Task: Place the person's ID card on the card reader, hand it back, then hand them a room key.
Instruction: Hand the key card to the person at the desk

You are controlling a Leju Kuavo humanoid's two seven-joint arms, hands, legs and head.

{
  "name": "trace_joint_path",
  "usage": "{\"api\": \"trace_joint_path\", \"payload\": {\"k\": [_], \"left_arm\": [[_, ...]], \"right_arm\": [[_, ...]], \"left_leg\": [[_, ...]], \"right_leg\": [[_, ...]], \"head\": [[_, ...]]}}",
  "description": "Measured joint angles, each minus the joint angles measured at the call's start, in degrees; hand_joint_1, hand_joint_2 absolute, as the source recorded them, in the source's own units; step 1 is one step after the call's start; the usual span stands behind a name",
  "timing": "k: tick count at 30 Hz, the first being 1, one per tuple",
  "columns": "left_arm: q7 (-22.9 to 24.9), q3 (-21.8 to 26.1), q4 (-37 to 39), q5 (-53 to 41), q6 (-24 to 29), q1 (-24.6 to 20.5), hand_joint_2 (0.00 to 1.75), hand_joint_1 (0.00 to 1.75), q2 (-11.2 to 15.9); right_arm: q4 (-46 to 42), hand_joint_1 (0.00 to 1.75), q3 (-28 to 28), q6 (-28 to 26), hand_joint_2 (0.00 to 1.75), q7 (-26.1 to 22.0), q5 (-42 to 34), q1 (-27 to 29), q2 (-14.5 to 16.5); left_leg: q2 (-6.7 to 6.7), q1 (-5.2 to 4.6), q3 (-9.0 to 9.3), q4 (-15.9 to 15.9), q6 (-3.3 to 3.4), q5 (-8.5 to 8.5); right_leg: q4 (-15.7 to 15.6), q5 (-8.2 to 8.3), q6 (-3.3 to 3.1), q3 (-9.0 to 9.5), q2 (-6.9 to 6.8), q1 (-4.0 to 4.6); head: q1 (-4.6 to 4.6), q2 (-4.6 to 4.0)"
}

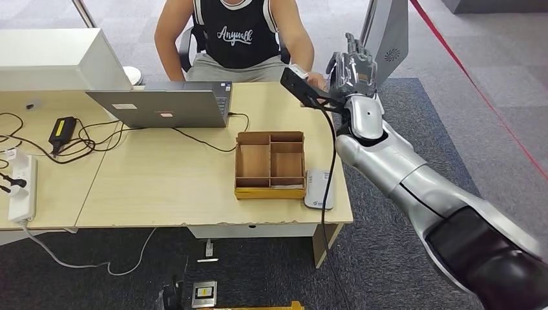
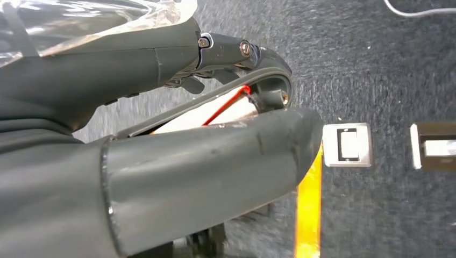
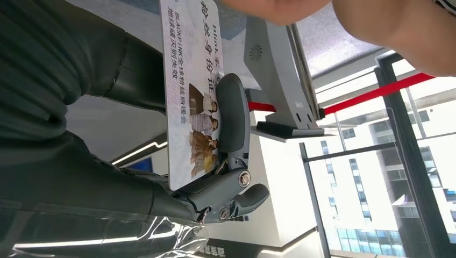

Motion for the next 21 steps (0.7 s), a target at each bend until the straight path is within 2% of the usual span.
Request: {"api": "trace_joint_path", "payload": {"k": [4, 10, 15, 21], "left_arm": [[1.9, -1.8, 0.1, -0.8, -1.5, -1.5, 0.0, 0.0, 3.3], [4.6, -5.4, 0.2, -2.6, -2.5, -2.8, 0.0, 0.0, 3.8], [4.9, -7.5, 0.2, -3.1, -3.7, -4.0, 0.0, 0.0, 4.1], [4.9, -9.0, 0.6, -2.6, -3.8, -5.0, 0.0, 0.0, 4.1]], "right_arm": [[-2.0, 1.75, 0.0, 1.4, 1.75, 0.6, 0.8, -0.5, -0.1], [-2.9, 1.75, 0.5, 4.7, 1.75, -1.1, 1.8, -0.3, 0.8], [-0.3, 1.75, 1.7, 7.1, 1.75, -3.9, 2.6, -0.1, 4.4], [6.3, 1.75, 3.1, 6.5, 1.75, -7.5, 1.7, -0.1, 9.9]], "left_leg": [[-0.03, 0.06, -0.01, 0.0, -0.05, 0.03], [-0.03, 0.05, -0.08, 0.0, -0.04, 0.03], [-0.01, 0.06, -0.08, 0.0, -0.05, 0.03], [-0.02, 0.13, -0.1, 0.0, -0.05, 0.03]], "right_leg": [[0.0, -0.01, -0.02, -0.01, -0.02, 0.05], [0.0, 0.0, -0.01, 0.0, -0.02, 0.04], [0.0, 0.01, -0.01, -0.03, 0.0, 0.05], [0.0, 0.01, -0.03, -0.07, 0.01, 0.12]], "head": [[-0.1, -0.01], [-0.03, 0.0], [0.0, -0.01], [0.01, -0.01]]}}
